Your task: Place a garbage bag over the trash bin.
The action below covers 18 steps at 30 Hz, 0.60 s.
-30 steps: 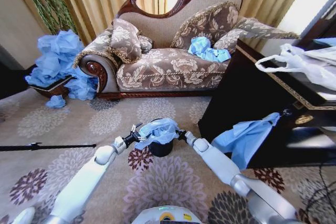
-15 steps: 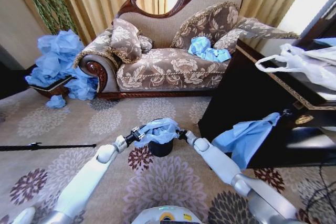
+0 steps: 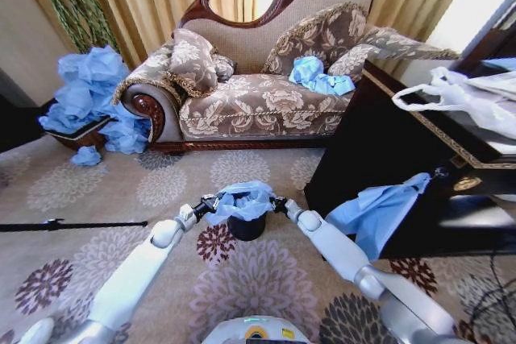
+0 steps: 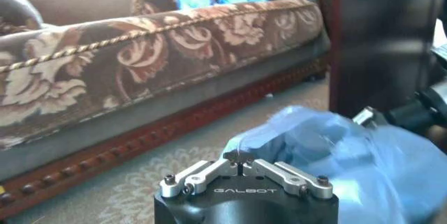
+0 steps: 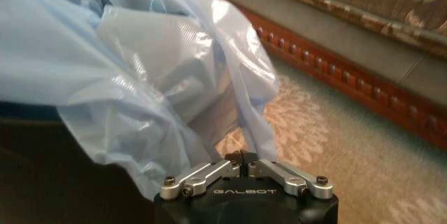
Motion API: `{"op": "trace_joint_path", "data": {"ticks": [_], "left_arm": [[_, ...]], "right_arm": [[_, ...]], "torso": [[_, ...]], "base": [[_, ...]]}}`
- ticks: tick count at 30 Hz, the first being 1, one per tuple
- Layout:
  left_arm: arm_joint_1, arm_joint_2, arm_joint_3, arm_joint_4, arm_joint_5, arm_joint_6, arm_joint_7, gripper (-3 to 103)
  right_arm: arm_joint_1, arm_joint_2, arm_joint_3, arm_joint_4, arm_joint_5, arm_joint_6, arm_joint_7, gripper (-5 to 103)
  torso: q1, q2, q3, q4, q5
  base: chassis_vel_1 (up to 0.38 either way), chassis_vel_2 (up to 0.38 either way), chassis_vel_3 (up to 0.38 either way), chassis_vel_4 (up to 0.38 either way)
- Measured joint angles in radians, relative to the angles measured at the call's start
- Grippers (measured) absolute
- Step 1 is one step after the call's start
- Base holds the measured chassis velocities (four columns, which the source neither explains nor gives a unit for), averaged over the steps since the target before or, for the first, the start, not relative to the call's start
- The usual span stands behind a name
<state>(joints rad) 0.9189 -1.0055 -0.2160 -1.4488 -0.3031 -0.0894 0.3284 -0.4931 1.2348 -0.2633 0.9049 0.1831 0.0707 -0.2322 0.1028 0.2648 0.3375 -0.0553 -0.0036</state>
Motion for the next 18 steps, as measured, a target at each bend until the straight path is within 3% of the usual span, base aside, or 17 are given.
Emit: {"op": "trace_joint_path", "data": {"ticks": [9,18], "left_arm": [[-0.038,0.002,0.015,-0.017,-0.1,0.028,-0.12,0],[-0.126,-0.055,0.027,0.099,-0.159,0.043,-0.208,0]], "right_arm": [[0.028,-0.009,0.016,0.011,-0.061,0.024,0.004,0],[0.134,0.042,-0.009,-0.074,-0.072,0.006,0.001,0]], "torso": [[0.0,0.0,0.0,0.0,0.0001],[0.0,0.0,0.0,0.0,-0.0003]], "base": [[0.0,0.0,0.0,0.0],[0.0,0.0,0.0,0.0]]}}
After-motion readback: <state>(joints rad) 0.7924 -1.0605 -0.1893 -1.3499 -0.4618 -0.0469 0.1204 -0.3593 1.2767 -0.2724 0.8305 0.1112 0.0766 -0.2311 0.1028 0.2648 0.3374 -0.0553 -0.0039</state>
